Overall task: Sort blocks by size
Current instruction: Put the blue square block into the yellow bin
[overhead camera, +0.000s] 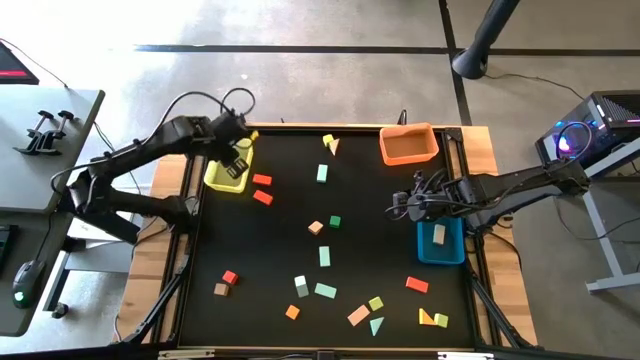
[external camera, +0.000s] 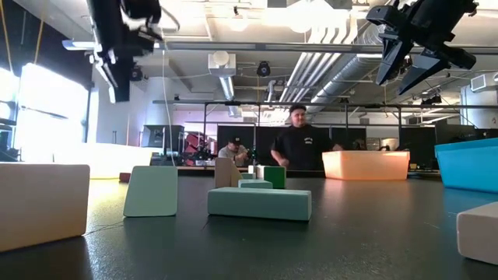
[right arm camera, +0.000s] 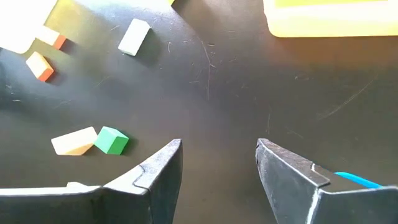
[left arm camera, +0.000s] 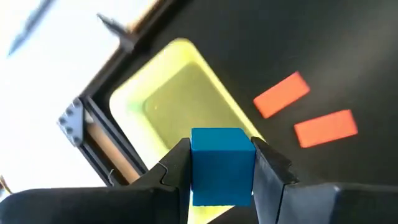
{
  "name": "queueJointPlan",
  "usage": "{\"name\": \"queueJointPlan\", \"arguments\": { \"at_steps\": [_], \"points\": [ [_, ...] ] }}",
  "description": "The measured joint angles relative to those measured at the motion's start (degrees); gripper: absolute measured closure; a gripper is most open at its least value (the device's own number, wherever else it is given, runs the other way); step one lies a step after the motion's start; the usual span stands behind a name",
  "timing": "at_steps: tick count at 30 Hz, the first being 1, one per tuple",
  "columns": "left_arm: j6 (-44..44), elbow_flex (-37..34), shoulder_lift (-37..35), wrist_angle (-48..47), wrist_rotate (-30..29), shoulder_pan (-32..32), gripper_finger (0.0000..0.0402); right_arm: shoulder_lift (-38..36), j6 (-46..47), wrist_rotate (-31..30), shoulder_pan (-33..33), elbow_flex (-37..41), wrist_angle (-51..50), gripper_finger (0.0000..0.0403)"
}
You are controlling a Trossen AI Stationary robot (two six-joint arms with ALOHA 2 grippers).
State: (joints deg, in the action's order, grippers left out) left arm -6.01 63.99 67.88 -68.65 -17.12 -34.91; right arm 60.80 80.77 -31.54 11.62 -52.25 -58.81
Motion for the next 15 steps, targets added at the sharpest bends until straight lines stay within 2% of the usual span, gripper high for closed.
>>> {"name": "queueJointPlan", "arguments": {
  "at_steps": [4, 9, 15],
  "points": [
    [3.05, -4.13, 2.23, 1.75, 4.26, -5.87, 0.0309, 0.00, -0.26, -0.01, 0.00, 0.00, -0.01, 0.0203],
    [5.60, -9.05, 5.69, 4.37, 4.81, -9.68, 0.0305, 0.00, -0.26, -0.01, 0.00, 0.00, 0.00, 0.0203],
    [3.77, -10.04, 8.91, 5.72, 4.55, -11.90, 0.0226, 0.00, -0.28, -0.01, 0.00, 0.00, 0.00, 0.0203]
  ]
}}
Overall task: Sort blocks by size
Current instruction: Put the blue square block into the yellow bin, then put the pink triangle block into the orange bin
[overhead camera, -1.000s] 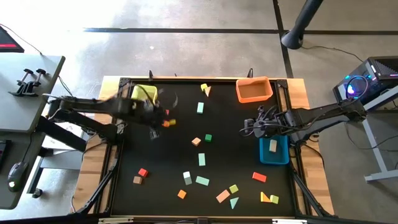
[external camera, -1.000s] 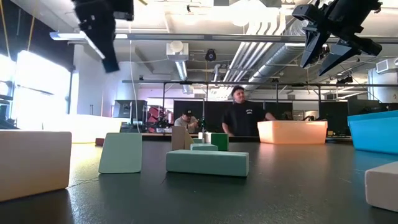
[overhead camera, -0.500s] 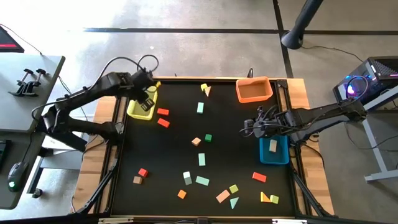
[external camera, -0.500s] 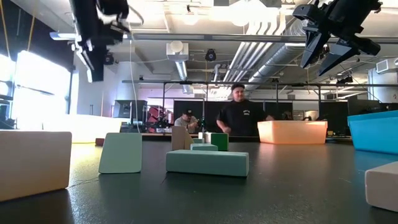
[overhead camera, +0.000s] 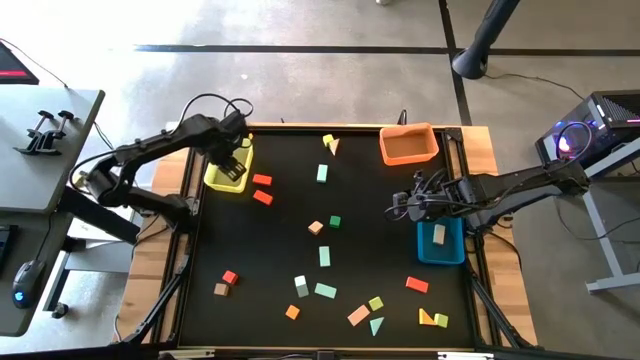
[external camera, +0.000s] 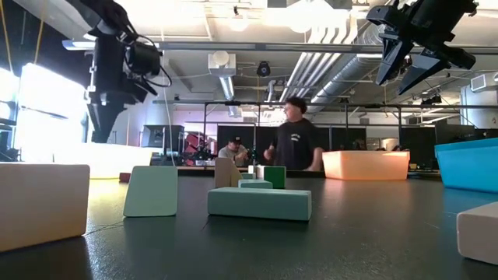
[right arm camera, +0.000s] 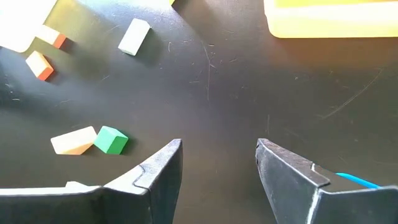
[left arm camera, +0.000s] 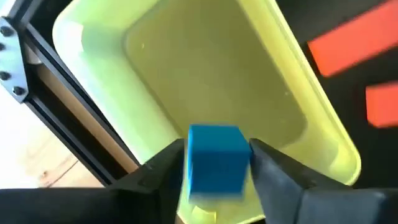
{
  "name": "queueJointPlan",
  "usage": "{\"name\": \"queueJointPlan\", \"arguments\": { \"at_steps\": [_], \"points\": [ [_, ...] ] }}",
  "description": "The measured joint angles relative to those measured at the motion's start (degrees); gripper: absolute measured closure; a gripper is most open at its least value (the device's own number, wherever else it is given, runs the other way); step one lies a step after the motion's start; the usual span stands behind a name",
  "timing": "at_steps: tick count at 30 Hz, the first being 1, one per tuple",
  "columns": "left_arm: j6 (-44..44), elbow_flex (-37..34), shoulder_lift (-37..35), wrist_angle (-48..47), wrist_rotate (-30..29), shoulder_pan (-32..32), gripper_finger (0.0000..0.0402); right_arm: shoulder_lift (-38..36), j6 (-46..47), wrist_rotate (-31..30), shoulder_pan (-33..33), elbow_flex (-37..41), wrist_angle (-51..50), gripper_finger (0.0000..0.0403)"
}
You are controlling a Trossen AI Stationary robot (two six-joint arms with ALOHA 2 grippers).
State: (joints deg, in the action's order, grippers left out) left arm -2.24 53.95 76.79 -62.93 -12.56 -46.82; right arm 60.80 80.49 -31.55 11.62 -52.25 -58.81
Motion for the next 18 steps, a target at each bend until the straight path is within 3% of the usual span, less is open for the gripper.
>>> {"name": "queueJointPlan", "arguments": {
  "at_steps": [7, 12, 18],
  "points": [
    [-0.60, 0.01, -0.94, -1.26, 0.47, -4.19, 0.0157, 0.00, 0.00, 0.00, 0.00, 0.00, 0.10, 0.0203],
    [-1.53, 0.02, -5.94, -1.88, 6.13, -4.56, 0.0153, 0.00, -1.47, 0.00, 0.00, 0.00, 0.59, 0.0203],
    [-9.83, 0.02, -14.59, 4.71, 14.17, -0.83, 0.0166, 0.00, -7.52, -0.01, -2.19, 0.00, 5.17, 0.0203]
  ]
}}
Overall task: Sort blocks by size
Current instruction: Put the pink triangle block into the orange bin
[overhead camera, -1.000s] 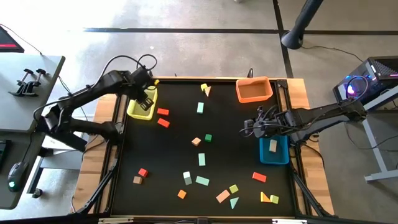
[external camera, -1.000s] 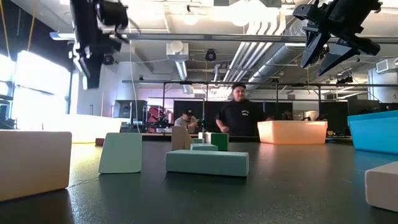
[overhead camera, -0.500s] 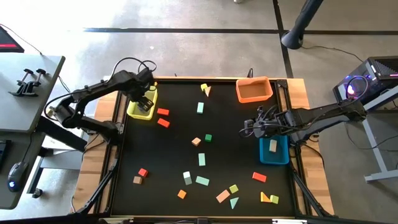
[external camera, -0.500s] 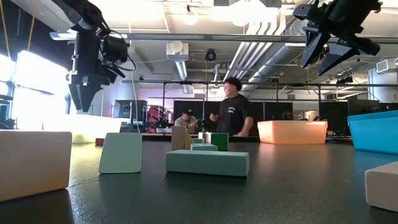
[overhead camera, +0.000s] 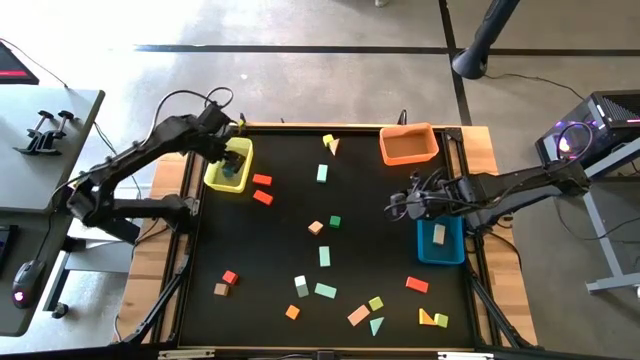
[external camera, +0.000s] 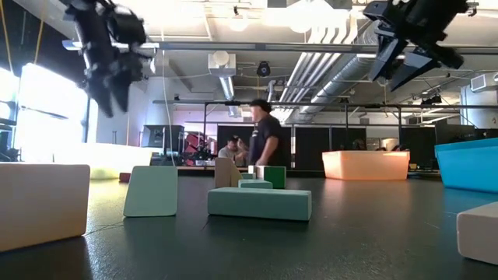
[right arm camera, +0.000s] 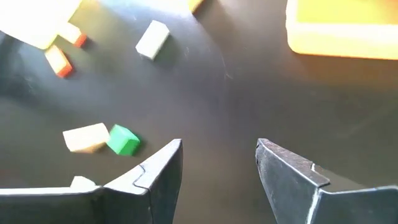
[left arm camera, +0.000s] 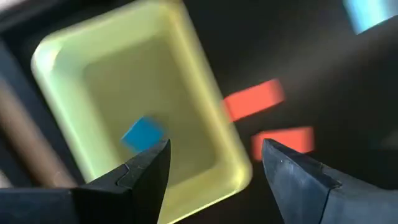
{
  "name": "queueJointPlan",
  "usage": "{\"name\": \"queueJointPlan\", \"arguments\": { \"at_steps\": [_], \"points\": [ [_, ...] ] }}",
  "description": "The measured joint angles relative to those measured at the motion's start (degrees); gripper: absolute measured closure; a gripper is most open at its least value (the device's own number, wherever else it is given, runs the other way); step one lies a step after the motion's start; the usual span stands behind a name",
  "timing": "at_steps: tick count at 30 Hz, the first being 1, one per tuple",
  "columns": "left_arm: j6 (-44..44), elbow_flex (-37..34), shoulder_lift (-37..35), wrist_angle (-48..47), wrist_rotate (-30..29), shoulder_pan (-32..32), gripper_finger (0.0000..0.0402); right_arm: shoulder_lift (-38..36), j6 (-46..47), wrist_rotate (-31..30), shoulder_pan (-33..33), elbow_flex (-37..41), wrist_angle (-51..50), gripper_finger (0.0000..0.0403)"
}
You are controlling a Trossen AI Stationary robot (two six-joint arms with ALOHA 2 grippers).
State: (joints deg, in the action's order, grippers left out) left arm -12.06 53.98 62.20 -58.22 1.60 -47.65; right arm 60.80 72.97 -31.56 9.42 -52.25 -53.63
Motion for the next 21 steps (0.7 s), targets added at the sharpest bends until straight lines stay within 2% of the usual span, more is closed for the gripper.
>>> {"name": "queueJointPlan", "arguments": {
  "at_steps": [6, 8, 10, 12, 15, 18, 21],
  "points": [
    [-2.80, 0.00, -6.79, 11.87, 0.33, 6.26, 0.0180, 0.49, -10.25, 2.10, -8.27, 0.00, 10.43, 0.0203],
    [-2.84, 0.00, -8.12, 15.45, 0.33, 8.26, 0.0183, 2.01, -18.40, 5.79, -12.17, 0.00, 17.61, 0.0203],
    [-3.36, 0.00, -8.96, 18.63, 0.34, 9.88, 0.0186, 4.63, -25.20, 12.15, -16.55, 0.00, 25.73, 0.0203],
    [-4.87, 0.02, -9.34, 20.76, 0.35, 10.87, 0.0188, 8.24, -29.01, 19.25, -20.91, -0.22, 32.17, 0.0202],
    [-6.70, 0.01, -9.38, 22.14, 0.35, 11.24, 0.0188, 15.24, -32.58, 26.70, -26.31, -2.30, 33.78, 0.0196],
    [-8.29, 0.02, -9.26, 22.08, 0.33, 11.24, 0.0188, 22.80, -32.97, 30.71, -30.67, -6.12, 34.21, 0.0185],
    [-7.26, 0.00, -8.97, 22.17, 0.29, 11.24, 0.0188, 30.64, -36.13, 31.18, -34.07, -11.33, 34.57, 0.0174]
  ]
}}
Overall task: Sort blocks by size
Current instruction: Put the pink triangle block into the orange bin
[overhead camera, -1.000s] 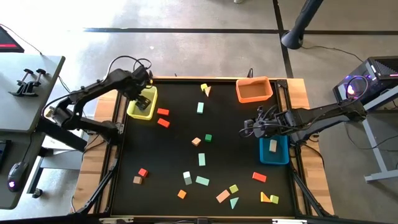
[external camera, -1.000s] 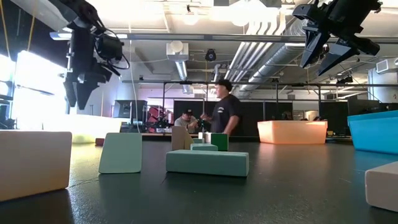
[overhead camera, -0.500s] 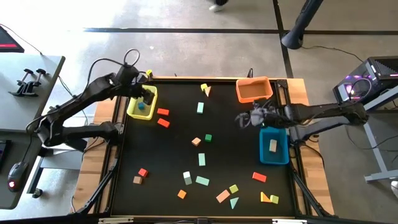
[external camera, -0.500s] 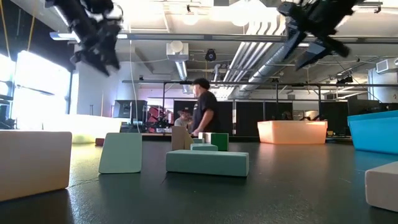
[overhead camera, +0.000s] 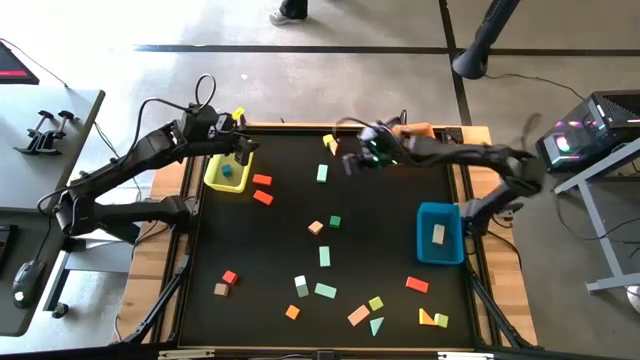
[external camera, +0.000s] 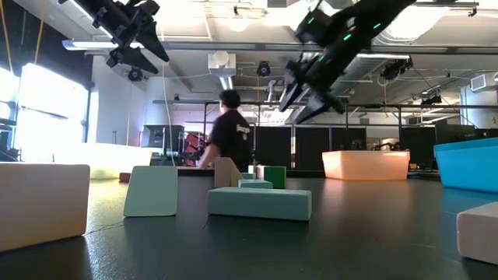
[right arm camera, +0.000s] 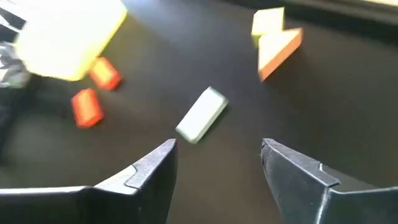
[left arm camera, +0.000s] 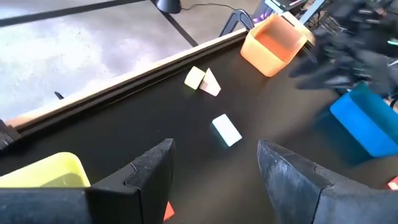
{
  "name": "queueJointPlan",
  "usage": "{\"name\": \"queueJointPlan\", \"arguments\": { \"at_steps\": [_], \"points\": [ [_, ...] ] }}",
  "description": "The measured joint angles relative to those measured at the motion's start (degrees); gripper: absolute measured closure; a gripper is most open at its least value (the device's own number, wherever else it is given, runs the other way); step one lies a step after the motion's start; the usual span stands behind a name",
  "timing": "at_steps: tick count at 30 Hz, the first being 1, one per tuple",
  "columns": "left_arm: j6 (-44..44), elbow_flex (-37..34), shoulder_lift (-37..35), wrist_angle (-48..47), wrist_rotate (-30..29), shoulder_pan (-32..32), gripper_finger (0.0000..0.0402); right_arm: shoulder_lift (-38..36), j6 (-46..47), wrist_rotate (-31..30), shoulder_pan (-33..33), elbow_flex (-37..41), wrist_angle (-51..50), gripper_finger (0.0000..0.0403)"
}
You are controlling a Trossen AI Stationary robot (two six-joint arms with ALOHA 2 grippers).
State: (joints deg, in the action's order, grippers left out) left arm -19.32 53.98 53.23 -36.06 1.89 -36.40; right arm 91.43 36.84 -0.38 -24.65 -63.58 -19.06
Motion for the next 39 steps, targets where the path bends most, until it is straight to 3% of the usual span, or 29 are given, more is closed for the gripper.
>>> {"name": "queueJointPlan", "arguments": {
  "at_steps": [9, 17, 21, 28, 39],
  "points": [
    [13.80, 0.00, 1.95, 0.34, -0.08, -0.04, 0.0188, 21.75, 0.52, -0.24, -6.21, -21.01, -4.76, 0.0171],
    [16.45, 0.00, 2.97, 0.40, -0.22, -0.04, 0.0188, 37.76, 0.31, -2.39, -7.65, -41.75, -24.41, 0.0171],
    [13.66, 0.00, 3.39, 0.86, -0.21, -0.04, 0.0188, 43.51, -1.12, -2.11, -7.67, -49.05, -30.01, 0.0171],
    [12.52, 0.01, 3.39, 3.56, -0.22, -0.04, 0.0188, 46.25, -3.94, -2.12, -7.98, -52.47, -32.89, 0.0187],
    [12.49, 0.00, 3.39, 3.83, -0.20, -0.04, 0.0188, 46.14, -10.21, 1.11, -10.65, -51.99, -37.71, 0.0328]
  ]
}}
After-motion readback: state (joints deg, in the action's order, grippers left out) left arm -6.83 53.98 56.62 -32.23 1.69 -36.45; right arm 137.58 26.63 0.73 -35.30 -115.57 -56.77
